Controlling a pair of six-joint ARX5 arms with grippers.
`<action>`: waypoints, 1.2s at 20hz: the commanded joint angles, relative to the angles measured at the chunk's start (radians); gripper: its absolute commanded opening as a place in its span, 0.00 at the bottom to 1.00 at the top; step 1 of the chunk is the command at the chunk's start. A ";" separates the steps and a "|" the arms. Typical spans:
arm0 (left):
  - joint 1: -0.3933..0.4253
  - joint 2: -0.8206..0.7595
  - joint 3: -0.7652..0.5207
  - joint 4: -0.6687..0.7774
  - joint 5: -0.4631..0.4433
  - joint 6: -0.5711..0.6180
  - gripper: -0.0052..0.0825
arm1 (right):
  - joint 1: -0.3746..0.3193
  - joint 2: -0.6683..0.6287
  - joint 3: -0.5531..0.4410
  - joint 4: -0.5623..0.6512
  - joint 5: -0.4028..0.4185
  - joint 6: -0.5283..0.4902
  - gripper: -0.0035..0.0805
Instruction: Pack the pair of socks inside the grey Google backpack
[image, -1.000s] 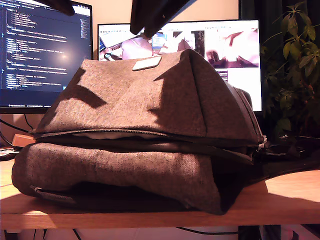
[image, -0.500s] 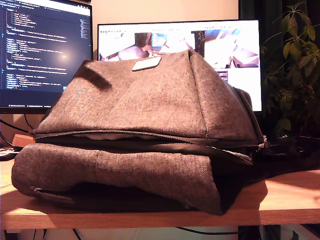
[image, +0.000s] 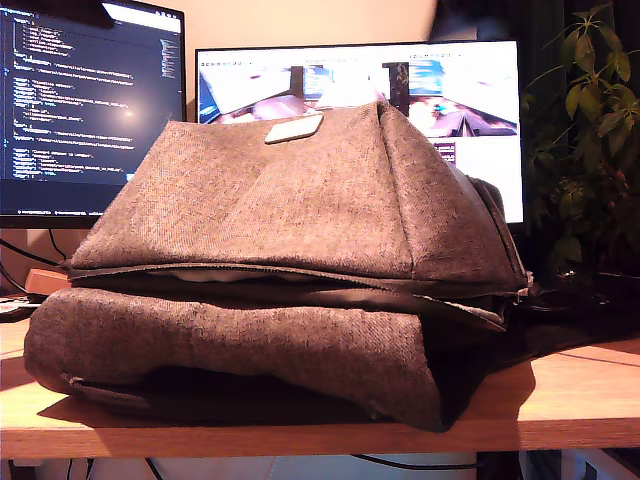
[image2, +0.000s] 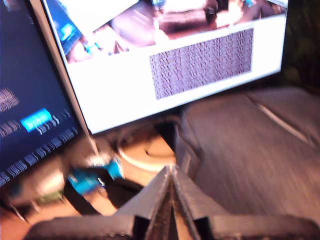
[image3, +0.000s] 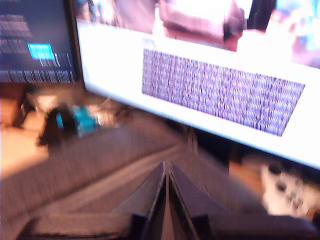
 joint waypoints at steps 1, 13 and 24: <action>-0.002 -0.024 -0.078 0.020 0.005 0.000 0.04 | -0.003 -0.072 -0.051 0.021 -0.006 0.001 0.03; -0.003 -0.444 -0.323 -0.076 0.005 -0.098 0.04 | -0.001 -0.567 -0.457 -0.015 -0.005 0.051 0.03; -0.003 -0.582 -0.323 -0.302 -0.010 -0.098 0.04 | -0.002 -0.746 -0.457 -0.354 0.003 0.053 0.03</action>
